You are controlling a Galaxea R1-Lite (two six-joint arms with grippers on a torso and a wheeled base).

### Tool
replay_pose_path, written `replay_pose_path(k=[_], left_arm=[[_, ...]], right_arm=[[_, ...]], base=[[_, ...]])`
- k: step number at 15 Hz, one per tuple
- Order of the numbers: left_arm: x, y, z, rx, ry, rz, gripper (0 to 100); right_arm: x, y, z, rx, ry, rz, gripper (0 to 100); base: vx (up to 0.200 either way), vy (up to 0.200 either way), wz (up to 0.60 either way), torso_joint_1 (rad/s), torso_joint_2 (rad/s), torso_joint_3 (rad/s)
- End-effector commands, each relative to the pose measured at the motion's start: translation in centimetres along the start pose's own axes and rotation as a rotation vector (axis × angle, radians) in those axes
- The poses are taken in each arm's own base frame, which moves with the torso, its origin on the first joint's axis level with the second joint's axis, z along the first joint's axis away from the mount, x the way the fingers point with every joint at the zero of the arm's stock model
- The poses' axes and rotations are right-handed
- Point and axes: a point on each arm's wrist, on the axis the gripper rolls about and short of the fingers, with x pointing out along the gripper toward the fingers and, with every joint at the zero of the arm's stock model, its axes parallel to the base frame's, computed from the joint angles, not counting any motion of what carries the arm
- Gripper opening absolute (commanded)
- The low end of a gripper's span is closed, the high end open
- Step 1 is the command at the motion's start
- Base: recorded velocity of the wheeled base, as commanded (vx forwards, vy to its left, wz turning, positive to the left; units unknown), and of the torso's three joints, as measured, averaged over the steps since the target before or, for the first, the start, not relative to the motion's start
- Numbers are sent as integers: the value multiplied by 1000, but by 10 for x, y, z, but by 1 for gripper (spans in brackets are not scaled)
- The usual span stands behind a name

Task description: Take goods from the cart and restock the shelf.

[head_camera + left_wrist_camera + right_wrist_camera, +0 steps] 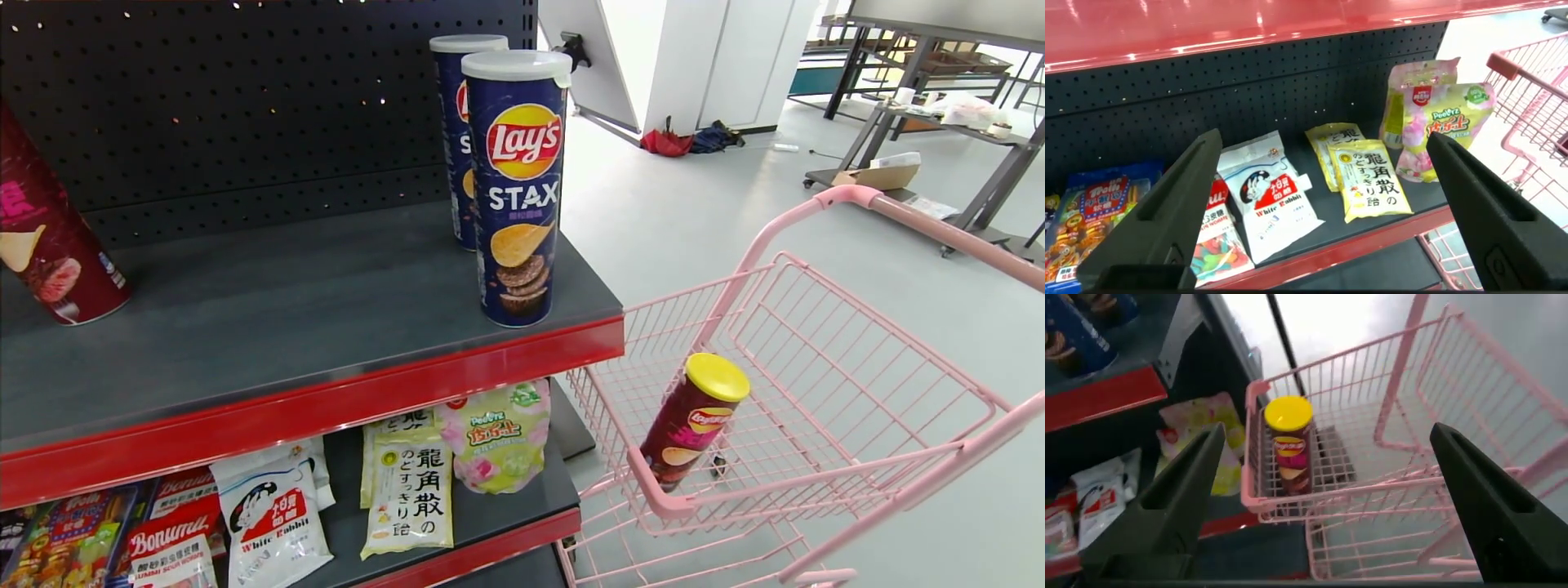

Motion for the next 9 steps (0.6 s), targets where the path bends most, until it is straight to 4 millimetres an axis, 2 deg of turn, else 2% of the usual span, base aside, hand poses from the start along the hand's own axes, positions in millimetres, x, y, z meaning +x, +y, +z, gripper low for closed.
replay_pose_path(k=[1,2,4,6,9], left_arm=[[0,0,0,0,0,0,100],[0,0,0,-2,0,0,100],[0,0,0,-2,0,-1,100],[0,0,0,-2,-1,-1,100],[0,0,0,-2,0,-1,100]], right_arm=[[104,13,-6,69,397,172,100],[118,14,-32,62,518,183,100],[142,11,-58,60,565,175,100],[172,9,-76,52,549,158,100],[194,8,-92,18,590,114,100]], base=[[0,0,0,0,0,0],[0,0,0,0,0,0],[0,0,0,0,0,0],[0,0,0,0,0,0],[0,0,0,0,0,0]])
